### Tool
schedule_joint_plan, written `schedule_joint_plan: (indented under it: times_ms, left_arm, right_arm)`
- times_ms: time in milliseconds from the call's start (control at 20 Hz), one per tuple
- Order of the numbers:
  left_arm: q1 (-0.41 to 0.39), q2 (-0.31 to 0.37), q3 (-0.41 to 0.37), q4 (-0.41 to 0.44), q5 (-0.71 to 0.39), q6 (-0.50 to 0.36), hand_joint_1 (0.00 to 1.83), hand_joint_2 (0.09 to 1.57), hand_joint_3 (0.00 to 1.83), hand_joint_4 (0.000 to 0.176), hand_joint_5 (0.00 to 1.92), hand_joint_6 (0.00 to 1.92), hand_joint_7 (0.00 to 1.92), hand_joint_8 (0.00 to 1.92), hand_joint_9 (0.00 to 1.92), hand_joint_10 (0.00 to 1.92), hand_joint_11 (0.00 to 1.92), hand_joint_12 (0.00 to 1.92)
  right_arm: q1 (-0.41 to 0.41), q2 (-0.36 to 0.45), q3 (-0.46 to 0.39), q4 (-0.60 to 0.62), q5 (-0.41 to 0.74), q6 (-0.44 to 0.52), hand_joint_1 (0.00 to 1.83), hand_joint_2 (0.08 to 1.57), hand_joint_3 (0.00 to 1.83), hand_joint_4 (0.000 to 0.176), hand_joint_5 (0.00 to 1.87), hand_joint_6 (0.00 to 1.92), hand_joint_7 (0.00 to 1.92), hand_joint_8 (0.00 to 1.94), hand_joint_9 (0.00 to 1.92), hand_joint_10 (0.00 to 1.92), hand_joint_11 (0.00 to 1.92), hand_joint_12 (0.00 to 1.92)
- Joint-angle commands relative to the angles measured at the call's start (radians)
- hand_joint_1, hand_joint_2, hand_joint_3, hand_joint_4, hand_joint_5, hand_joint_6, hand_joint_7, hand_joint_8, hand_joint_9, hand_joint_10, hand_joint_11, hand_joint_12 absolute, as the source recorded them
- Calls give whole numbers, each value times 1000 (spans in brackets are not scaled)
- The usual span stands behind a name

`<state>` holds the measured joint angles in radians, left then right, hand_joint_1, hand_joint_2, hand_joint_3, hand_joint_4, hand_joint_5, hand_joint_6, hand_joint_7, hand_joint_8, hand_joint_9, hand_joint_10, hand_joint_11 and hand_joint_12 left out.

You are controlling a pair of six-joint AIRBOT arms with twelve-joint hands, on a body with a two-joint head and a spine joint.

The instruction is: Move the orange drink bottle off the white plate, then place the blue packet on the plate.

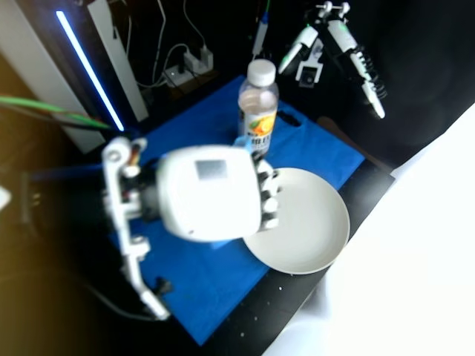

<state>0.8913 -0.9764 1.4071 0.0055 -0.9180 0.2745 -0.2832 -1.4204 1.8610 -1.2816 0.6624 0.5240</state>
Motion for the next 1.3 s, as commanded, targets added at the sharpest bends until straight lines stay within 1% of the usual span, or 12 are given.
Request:
schedule_joint_plan:
  times_ms: [0, 50, 100, 200, 400, 450, 500, 600, 750, 900, 1200, 1250]
  left_arm:
    - [-6, 4, -1, -34, -125, -3, 409, 841, 1, 176, 0, 0, 0, 0, 0, 0, 0, 0]
    - [-6, 4, -1, -34, -128, -3, 405, 857, 7, 173, 0, 0, 0, 0, 0, 0, 0, 0]
    - [-6, 5, -2, -34, -131, -3, 392, 857, 6, 150, 0, 0, 0, 0, 0, 0, 0, 0]
    - [-6, 5, -4, -34, -136, -3, 391, 860, 5, 119, 0, 0, 0, 0, 0, 0, 0, 0]
    - [-7, 2, -4, -31, -146, -3, 414, 846, 0, 131, 0, 0, 0, 0, 0, 0, 0, 0]
    - [-7, 1, -4, -30, -151, -4, 393, 840, 0, 133, 0, 0, 0, 0, 0, 0, 0, 0]
    - [-7, 1, -5, -28, -156, -4, 372, 845, 0, 118, 0, 0, 0, 0, 0, 0, 0, 0]
    - [-9, 0, -6, -24, -160, -4, 339, 845, 0, 97, 0, 0, 0, 0, 0, 0, 0, 0]
    - [-9, 0, -8, -24, -169, -8, 352, 816, 0, 103, 0, 0, 0, 0, 0, 0, 0, 0]
    - [-11, 0, -8, -20, -178, -10, 336, 818, 0, 77, 0, 0, 0, 0, 0, 0, 0, 0]
    - [-21, -4, -9, -6, -186, -12, 291, 827, 0, 84, 0, 0, 0, 0, 0, 0, 0, 0]
    - [-24, -7, -9, -3, -188, -14, 305, 823, 0, 82, 0, 0, 0, 0, 0, 0, 0, 0]
  right_arm:
    - [15, -10, 14, 77, 19, 5, 1257, 1099, 1, 0, 941, 895, 1113, 923, 1219, 317, 871, 1237]
    - [15, -23, 25, 82, 15, 5, 1252, 1134, 0, 0, 920, 1009, 972, 1088, 1015, 1183, 898, 1660]
    - [15, -37, 40, 85, 4, 5, 1181, 1128, 0, 0, 953, 992, 982, 1181, 952, 1511, 920, 1800]
    - [15, -55, 54, 86, -16, 5, 1154, 1143, 1, 0, 924, 1047, 972, 1172, 920, 1553, 918, 1809]
    - [15, -98, 110, 106, -31, 5, 1232, 1116, 0, 0, 918, 1000, 1064, 938, 1102, 371, 810, 1149]
    - [15, -116, 131, 108, -33, 5, 1344, 1088, 0, 0, 1022, 862, 1075, 799, 981, 1001, 768, 1090]
    - [15, -122, 141, 108, -37, 5, 1370, 1075, 0, 0, 1042, 790, 1094, 758, 989, 1114, 799, 1083]
    - [15, -130, 154, 115, -51, 5, 1245, 1090, 0, 0, 1028, 816, 1069, 935, 1085, 630, 823, 1271]
    - [6, -179, 202, 142, -59, 5, 1225, 1110, 0, 16, 1017, 879, 991, 1022, 1035, 423, 692, 1239]
    - [-18, -229, 255, 149, -60, 5, 1230, 1116, 1, 0, 994, 851, 989, 1092, 1104, 359, 740, 1241]
    - [-64, -276, 312, 154, -75, 5, 1213, 1130, 1, 21, 968, 969, 948, 1083, 1125, 157, 722, 1091]
    - [-70, -279, 317, 154, -78, 5, 1346, 1092, 0, 0, 1019, 751, 1017, 912, 1041, 981, 782, 1110]
